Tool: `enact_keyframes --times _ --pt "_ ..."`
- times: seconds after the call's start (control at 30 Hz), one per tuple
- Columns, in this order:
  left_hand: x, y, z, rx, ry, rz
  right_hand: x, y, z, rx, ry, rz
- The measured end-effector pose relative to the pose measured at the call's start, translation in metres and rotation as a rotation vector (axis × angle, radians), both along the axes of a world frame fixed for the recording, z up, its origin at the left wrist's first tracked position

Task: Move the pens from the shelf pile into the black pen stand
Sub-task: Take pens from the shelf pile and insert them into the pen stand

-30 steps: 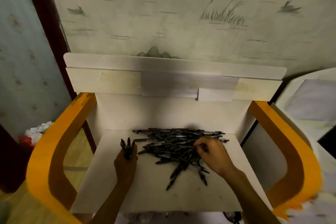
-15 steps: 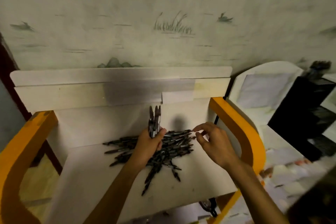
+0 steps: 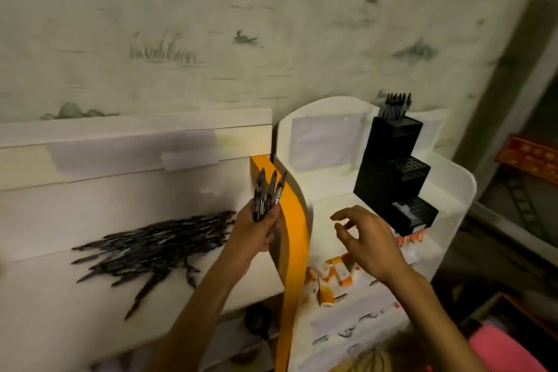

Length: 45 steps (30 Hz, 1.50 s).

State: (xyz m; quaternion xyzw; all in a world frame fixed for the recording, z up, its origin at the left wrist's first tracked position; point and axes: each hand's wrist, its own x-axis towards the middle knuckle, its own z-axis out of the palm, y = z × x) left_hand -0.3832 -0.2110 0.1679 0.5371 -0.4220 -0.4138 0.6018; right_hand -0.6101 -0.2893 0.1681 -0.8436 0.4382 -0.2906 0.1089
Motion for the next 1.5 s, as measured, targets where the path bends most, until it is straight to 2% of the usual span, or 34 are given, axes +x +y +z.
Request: enact_keyframes --times 0.17,0.33,0.5,0.67,1.0,1.5 --pt "-0.092 -0.020 -0.001 0.008 0.032 -0.004 -0.095 -0.017 -0.006 0.022 -0.045 -0.040" --pt "-0.157 -0.043 0.001 0.065 0.071 0.044 -0.157 -0.038 -0.011 0.045 -0.028 -0.071" --pt "-0.197 -0.077 0.012 0.066 -0.037 0.054 -0.190 -0.073 -0.004 0.033 -0.050 -0.073" --pt "-0.223 -0.131 0.014 0.070 -0.089 0.104 -0.209 -0.125 0.002 -0.006 -0.051 -0.055" --pt "-0.263 -0.250 0.006 0.021 0.058 0.102 -0.243 -0.242 0.024 -0.026 -0.011 -0.012" --pt "-0.281 -0.367 0.028 0.004 0.005 0.133 -0.220 -0.379 0.053 -0.003 -0.153 0.151"
